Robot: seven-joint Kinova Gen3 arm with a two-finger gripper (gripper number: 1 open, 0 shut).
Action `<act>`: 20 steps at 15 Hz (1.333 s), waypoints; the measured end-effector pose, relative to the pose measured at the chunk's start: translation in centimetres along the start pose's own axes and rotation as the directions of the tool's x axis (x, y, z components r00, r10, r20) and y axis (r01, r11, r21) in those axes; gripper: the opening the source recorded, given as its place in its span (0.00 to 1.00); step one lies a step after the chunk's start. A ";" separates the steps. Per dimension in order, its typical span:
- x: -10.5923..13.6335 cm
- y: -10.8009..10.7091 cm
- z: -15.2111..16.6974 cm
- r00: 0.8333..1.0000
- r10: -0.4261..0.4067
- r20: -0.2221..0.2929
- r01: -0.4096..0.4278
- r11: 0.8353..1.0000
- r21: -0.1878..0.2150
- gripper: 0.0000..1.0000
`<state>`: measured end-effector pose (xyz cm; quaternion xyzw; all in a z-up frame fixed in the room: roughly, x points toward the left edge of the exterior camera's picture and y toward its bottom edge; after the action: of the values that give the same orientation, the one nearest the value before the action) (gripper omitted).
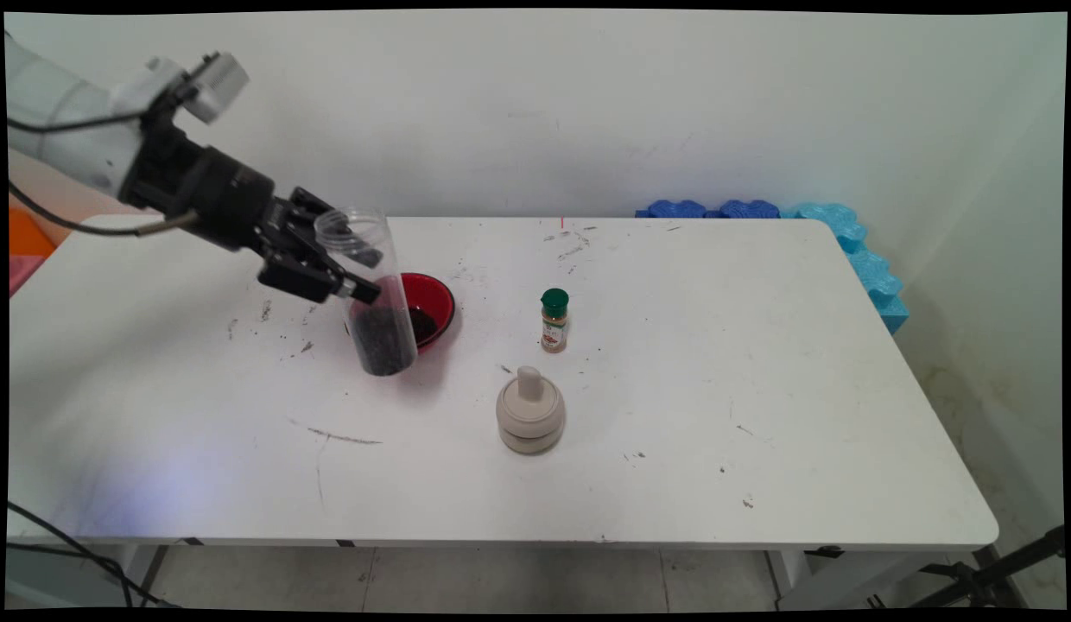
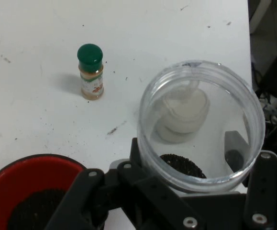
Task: Pour the black seasoning powder in the red bowl
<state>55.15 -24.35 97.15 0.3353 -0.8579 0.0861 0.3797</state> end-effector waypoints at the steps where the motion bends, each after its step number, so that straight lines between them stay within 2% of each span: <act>1: 0.3 -0.1 -0.6 1.000 -0.004 0.001 0.004 1.000 -0.004 0.00; 4: 1.1 -0.2 -2.2 1.000 -0.028 0.004 0.028 1.000 -0.015 0.00; 7: 1.7 -0.7 -3.2 0.996 -0.086 0.004 0.086 0.996 -0.021 0.00; 13: 2.3 -1.6 -4.2 0.970 -0.242 -0.013 0.241 0.969 -0.047 0.00; 14: 2.3 -1.6 -4.2 0.962 -0.273 -0.013 0.272 0.961 -0.051 0.00; 16: 2.1 -1.6 -4.2 0.935 -0.354 -0.008 0.352 0.934 -0.065 0.00; 20: 1.6 -1.8 -3.9 0.866 -0.499 -0.001 0.498 0.864 -0.080 0.00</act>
<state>57.80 -24.96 100.80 0.5295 -0.7408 -0.0445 0.4110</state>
